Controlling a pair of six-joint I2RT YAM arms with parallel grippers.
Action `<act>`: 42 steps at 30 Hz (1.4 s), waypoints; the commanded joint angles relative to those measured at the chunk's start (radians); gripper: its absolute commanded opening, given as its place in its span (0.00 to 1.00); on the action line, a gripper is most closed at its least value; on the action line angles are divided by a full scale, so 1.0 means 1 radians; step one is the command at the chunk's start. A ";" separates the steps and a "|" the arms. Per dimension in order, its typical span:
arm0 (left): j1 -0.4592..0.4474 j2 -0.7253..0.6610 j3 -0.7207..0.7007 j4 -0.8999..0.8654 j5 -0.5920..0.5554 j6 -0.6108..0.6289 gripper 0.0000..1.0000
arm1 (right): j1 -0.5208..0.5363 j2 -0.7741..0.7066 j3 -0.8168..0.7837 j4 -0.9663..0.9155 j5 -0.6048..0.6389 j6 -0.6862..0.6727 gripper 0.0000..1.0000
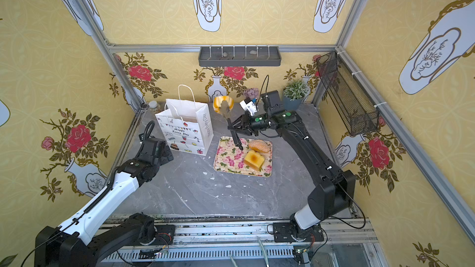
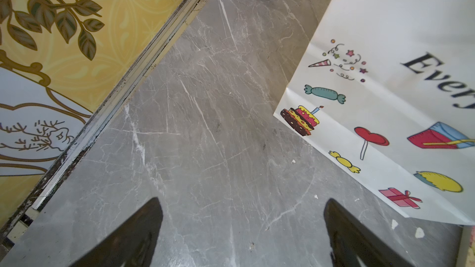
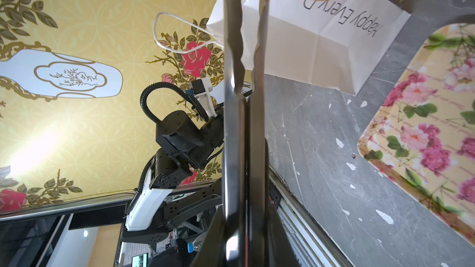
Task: Pack bread into a paper bag
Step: Place the fake bread in the paper bag.
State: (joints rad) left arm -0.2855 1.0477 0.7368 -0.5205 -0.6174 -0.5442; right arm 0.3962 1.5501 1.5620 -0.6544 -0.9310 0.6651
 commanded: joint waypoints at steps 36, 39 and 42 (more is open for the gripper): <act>0.040 -0.019 0.030 0.023 0.014 -0.012 0.99 | 0.243 0.334 0.278 0.197 -0.036 0.089 0.00; 0.040 -0.024 0.027 0.021 0.015 -0.012 0.99 | 0.242 0.344 0.300 0.197 -0.041 0.096 0.01; 0.040 -0.028 0.024 0.021 0.012 -0.014 0.99 | 0.242 0.349 0.323 0.197 -0.041 0.100 0.01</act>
State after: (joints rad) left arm -0.2470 1.0241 0.7692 -0.5137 -0.6025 -0.5453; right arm 0.6369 1.8965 1.8637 -0.4950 -0.9588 0.7586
